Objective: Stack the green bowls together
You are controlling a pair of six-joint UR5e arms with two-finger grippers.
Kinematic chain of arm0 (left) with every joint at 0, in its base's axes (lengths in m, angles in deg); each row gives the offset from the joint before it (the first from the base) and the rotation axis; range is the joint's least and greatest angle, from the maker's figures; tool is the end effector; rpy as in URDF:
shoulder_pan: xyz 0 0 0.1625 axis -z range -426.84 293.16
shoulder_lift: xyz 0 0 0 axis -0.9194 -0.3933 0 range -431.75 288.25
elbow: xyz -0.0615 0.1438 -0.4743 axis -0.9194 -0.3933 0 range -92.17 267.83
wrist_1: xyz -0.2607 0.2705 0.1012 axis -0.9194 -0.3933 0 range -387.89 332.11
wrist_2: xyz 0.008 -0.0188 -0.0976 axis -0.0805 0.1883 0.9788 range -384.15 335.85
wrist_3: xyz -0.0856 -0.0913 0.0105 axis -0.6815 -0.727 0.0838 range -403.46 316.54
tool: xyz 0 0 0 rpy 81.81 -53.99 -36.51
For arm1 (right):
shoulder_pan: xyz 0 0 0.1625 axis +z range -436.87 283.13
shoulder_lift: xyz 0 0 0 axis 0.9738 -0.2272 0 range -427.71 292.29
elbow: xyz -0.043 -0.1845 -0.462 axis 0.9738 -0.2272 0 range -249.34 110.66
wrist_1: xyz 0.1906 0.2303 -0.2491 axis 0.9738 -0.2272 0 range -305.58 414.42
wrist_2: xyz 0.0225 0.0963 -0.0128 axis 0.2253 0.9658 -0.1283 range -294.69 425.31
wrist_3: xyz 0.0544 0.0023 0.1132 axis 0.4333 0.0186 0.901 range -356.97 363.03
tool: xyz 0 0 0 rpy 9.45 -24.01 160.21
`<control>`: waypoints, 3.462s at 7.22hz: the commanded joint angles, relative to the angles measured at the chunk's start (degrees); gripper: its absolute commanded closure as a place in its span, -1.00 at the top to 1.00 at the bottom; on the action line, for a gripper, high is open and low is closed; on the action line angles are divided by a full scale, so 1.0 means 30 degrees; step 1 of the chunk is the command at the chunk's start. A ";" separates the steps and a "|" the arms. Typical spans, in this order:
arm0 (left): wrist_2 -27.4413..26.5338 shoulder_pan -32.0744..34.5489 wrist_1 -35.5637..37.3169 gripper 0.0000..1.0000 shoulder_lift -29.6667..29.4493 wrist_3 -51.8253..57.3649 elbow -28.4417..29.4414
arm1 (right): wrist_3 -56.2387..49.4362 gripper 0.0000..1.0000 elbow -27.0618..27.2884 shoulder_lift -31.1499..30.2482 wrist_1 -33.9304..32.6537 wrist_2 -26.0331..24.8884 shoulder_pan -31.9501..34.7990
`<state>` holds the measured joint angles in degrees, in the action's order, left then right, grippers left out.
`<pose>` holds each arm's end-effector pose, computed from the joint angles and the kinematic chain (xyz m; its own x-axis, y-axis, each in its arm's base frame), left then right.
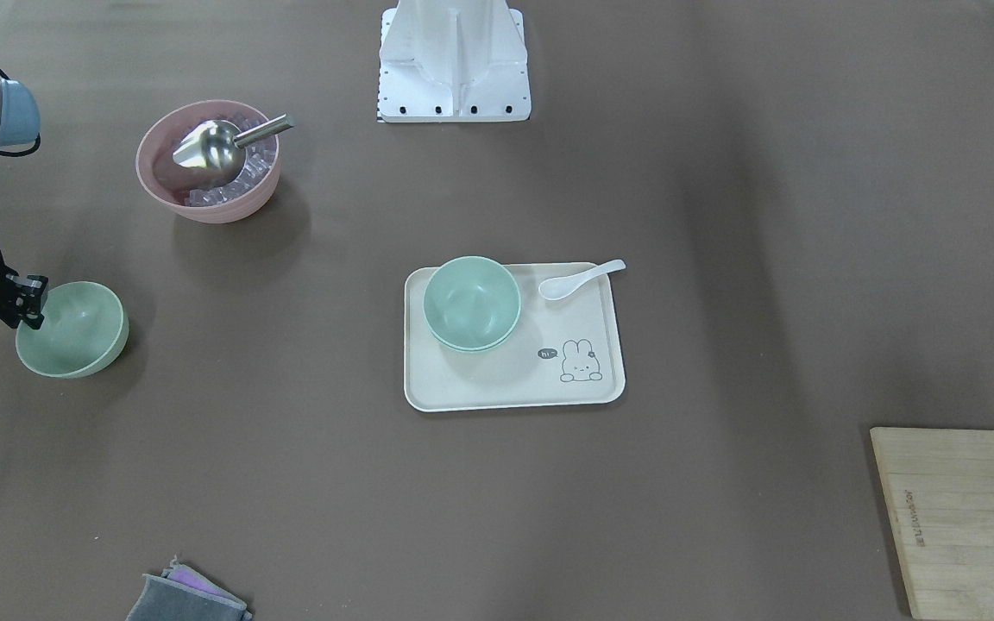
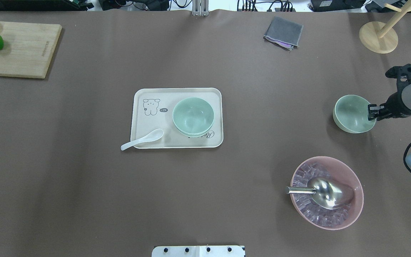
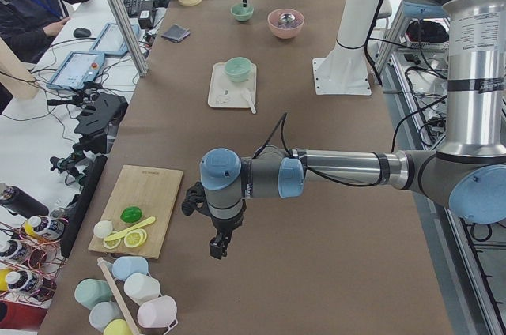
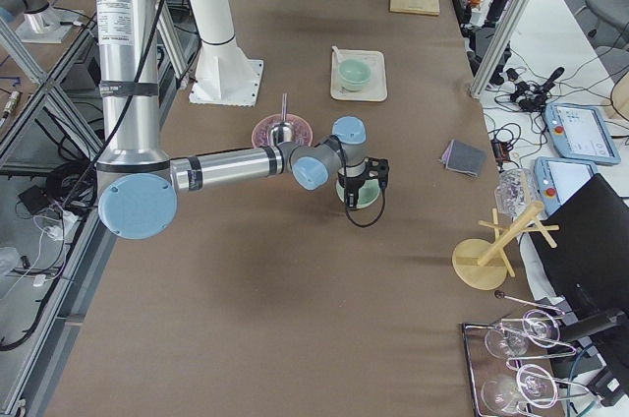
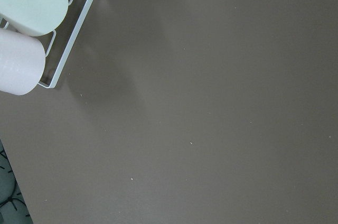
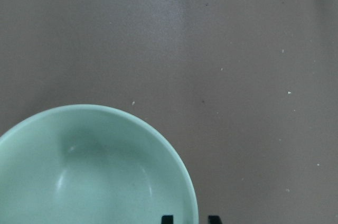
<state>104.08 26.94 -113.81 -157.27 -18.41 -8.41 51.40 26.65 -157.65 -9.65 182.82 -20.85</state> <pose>-0.0833 -0.4174 0.7519 0.7366 0.3525 -0.5772 -0.2715 0.9358 0.2250 -0.2212 -0.4630 0.6650 0.7522 0.0616 0.6561 -0.1325 0.9894 0.0589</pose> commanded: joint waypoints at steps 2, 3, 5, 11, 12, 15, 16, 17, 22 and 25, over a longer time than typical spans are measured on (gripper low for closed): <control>0.0001 -0.0001 -0.0040 0.96 0.0000 0.0000 0.0000 | -0.0011 -0.33 -0.0003 -0.0047 0.0000 -0.0002 0.0019; 0.0001 -0.0001 -0.0040 0.96 0.0029 0.0000 -0.0029 | -0.0011 -0.33 -0.0003 -0.0047 0.0000 -0.0002 0.0020; 0.0030 -0.0001 -0.0069 0.96 0.0088 0.0000 -0.0029 | 0.0018 -0.57 -0.0003 -0.0047 0.0000 -0.0002 0.0019; 0.0030 -0.0001 -0.0069 0.96 0.0088 0.0000 0.0029 | 0.0018 -1.00 0.1193 0.1614 -0.1133 0.0522 -0.0010; 0.0030 -0.0001 -0.0069 0.96 0.0088 0.0000 0.0058 | 0.0076 -1.00 0.1749 0.2957 -0.3027 0.0815 0.0019; 0.0030 -0.0030 -0.0069 0.96 0.0088 -0.0117 0.0118 | 0.4775 -1.00 0.2400 0.7588 -0.5625 0.0440 -0.1815; 0.0030 -0.0059 -0.0040 0.96 0.0088 -0.0117 0.0117 | 0.6273 -1.00 0.2341 0.8818 -0.5625 0.0379 -0.2783; 0.0088 -0.0030 -0.0011 0.96 0.0088 -0.0117 0.0117 | 0.8405 -1.00 0.2282 0.9845 -0.5625 0.0350 -0.3837; 0.0235 -0.0059 -0.0127 0.96 0.1112 -0.0088 0.0059 | 1.0565 -1.00 0.1962 1.1728 -0.5653 -0.1555 -0.6425; 0.0235 -0.0059 -0.0069 0.96 0.1113 -0.0088 0.0117 | 1.0712 -1.00 -0.0292 1.3282 -0.5625 -0.1584 -0.6542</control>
<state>104.78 26.76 -114.06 -153.97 -18.67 -8.10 83.39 28.15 -119.23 -26.55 178.09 -40.30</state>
